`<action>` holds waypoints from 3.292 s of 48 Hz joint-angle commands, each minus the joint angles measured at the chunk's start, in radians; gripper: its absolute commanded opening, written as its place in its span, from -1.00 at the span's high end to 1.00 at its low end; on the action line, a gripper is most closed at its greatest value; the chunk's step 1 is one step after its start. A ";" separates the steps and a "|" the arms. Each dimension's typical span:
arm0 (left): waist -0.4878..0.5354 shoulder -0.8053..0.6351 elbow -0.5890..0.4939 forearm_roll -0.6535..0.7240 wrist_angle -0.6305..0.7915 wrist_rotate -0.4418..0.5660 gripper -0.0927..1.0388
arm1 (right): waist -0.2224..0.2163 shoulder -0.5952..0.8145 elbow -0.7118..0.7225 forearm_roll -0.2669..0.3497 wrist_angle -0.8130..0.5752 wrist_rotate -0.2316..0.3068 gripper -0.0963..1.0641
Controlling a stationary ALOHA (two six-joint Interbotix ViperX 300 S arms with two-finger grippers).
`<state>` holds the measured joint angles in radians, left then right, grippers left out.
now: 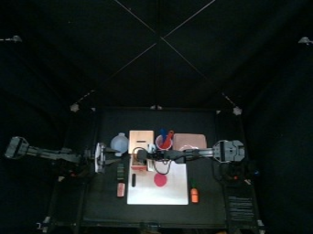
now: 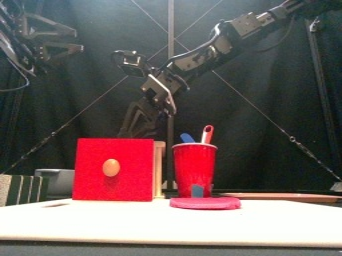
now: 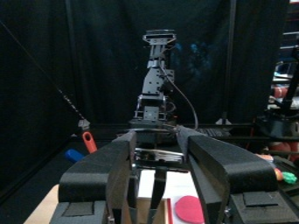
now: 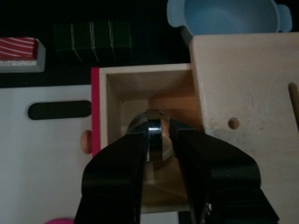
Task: Get the cutter from the drawer then cut the dough then place the extra dough in the bowl
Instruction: Place the cutter on the board
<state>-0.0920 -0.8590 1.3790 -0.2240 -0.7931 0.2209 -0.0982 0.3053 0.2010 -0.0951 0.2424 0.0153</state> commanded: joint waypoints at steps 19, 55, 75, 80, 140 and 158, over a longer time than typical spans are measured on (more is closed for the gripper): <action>0.003 0.003 -0.006 -0.037 -0.003 -0.002 -0.58 | -0.011 0.015 -0.038 0.011 0.044 0.002 -0.32; 0.005 0.003 0.006 -0.086 -0.003 -0.002 -0.58 | 0.002 -0.011 -0.117 0.020 0.137 0.000 -0.58; 0.009 0.003 0.011 -0.110 -0.003 -0.002 -0.58 | 0.002 -0.002 -0.109 0.018 0.215 -0.002 -0.56; 0.012 0.003 0.009 -0.110 -0.003 -0.002 -0.58 | 0.002 0.006 -0.109 0.017 0.215 -0.002 -0.53; 0.066 0.005 0.011 -0.135 -0.003 0.000 -0.58 | 0.017 -0.069 -0.249 0.012 0.376 -0.002 -0.17; 0.098 0.003 0.012 -0.143 -0.003 0.000 -0.58 | 0.041 -0.155 -0.250 -0.014 0.402 0.000 -0.17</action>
<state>-0.0061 -0.8590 1.4067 -0.3651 -0.7931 0.2194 -0.0660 0.2347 -0.0383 -0.1074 0.6412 0.0153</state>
